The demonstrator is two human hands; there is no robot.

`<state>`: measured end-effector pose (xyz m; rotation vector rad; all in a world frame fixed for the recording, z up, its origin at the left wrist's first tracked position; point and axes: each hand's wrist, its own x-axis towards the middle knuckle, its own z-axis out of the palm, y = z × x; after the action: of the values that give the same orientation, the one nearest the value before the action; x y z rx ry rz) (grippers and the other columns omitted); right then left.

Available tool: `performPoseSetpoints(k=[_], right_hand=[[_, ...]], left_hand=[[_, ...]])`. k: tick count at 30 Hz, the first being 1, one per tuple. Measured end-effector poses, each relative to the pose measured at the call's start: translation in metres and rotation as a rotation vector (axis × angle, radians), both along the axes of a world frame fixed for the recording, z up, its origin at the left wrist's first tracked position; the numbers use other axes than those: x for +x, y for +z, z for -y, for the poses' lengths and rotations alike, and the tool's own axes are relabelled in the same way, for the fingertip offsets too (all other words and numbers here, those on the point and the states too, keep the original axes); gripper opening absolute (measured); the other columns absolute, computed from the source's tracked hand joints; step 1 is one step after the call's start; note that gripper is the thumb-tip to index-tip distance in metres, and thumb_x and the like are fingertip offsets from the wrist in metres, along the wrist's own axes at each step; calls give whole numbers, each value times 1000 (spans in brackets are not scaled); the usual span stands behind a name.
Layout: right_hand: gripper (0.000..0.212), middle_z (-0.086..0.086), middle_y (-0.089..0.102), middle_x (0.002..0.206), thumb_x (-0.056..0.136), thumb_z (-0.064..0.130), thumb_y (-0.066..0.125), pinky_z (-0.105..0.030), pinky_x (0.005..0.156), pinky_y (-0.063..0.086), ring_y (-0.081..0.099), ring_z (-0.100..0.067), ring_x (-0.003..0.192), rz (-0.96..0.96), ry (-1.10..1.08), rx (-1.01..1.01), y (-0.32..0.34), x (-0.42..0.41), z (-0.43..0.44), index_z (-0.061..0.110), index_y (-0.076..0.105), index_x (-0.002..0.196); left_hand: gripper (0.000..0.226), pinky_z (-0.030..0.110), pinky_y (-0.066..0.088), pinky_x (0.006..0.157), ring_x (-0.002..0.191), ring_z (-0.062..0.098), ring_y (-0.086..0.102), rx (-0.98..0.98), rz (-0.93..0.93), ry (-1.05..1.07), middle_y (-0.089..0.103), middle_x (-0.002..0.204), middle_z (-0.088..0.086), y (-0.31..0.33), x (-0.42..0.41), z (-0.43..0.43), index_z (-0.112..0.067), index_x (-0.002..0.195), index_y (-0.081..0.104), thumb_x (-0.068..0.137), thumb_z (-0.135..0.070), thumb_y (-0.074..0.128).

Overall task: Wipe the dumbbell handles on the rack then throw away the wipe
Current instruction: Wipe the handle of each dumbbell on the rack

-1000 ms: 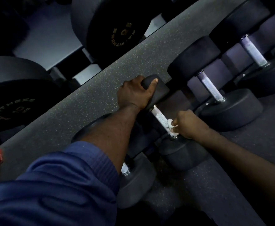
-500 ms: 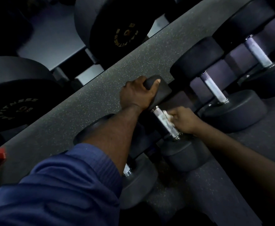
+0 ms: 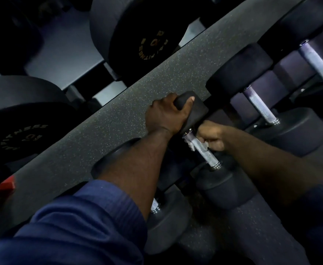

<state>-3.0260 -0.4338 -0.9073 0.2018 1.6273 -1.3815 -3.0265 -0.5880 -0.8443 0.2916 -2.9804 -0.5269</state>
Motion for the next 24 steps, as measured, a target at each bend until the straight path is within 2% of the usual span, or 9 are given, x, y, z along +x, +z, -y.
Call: performPoseSetpoints(k=[2, 7, 9, 12, 15, 17, 20, 22, 24], right_hand=[[35, -9, 59, 57, 72, -24, 33, -24, 49, 43, 58, -18, 50, -61, 110, 22, -2, 10, -6, -1, 58, 68], [17, -14, 57, 66, 73, 0, 42, -23, 44, 35, 51, -23, 60, -184, 634, 160, -9, 30, -38, 10, 56, 73], [17, -14, 63, 68, 77, 1, 45, -25, 46, 36, 54, -24, 58, -207, 555, 170, -7, 22, -28, 8, 60, 76], [32, -17, 67, 79, 66, 0, 47, -31, 60, 43, 62, -25, 68, -208, 171, 47, -4, 12, -8, -6, 66, 91], [26, -8, 64, 73, 66, 11, 43, -27, 62, 47, 61, -21, 70, -281, 284, 42, -2, 21, -13, 6, 62, 82], [17, -8, 67, 83, 71, 16, 53, -35, 67, 51, 66, -30, 80, -412, 515, 233, -4, 37, -28, 19, 57, 87], [23, -17, 65, 112, 92, 21, 58, -42, 80, 51, 65, -40, 99, -754, 741, 736, -2, 64, -44, 11, 54, 113], [23, -13, 65, 107, 94, 32, 60, -41, 75, 53, 67, -38, 94, -907, 685, 774, 10, 73, -46, 13, 59, 109], [27, -7, 65, 115, 95, 30, 60, -38, 81, 55, 67, -31, 105, -1146, 610, 562, 22, 73, -52, 17, 63, 118]], left_hand=[[64, 37, 56, 81, 97, 33, 71, 5, 0, 3, 77, 102, 6, 1, 0, 1, -25, 109, 72, 89, -81, 48], [66, 39, 58, 82, 94, 31, 72, 33, 8, 6, 76, 98, 3, -1, 0, 0, -28, 106, 72, 86, -85, 43], [66, 39, 58, 82, 94, 31, 72, 32, -11, 13, 77, 98, 3, -3, -1, 2, -28, 107, 73, 86, -84, 44], [64, 38, 57, 81, 96, 33, 71, 23, -17, 8, 77, 100, 5, -3, -1, 1, -27, 108, 73, 87, -82, 47], [66, 38, 56, 80, 95, 33, 71, 12, -7, 10, 76, 99, 5, -2, -1, 1, -26, 103, 72, 86, -84, 45], [67, 38, 56, 80, 95, 33, 71, 13, -6, 10, 76, 99, 5, -2, -1, 1, -26, 101, 72, 86, -84, 44], [68, 37, 55, 79, 94, 32, 71, 4, -9, 15, 76, 98, 4, -3, 0, 1, -26, 101, 72, 85, -85, 42], [69, 37, 55, 78, 93, 32, 71, -4, -13, 18, 76, 98, 4, -3, 0, 0, -26, 101, 72, 85, -86, 41], [70, 38, 57, 79, 93, 33, 71, -7, -16, 19, 76, 97, 5, -3, 0, 0, -25, 101, 72, 85, -86, 41]])
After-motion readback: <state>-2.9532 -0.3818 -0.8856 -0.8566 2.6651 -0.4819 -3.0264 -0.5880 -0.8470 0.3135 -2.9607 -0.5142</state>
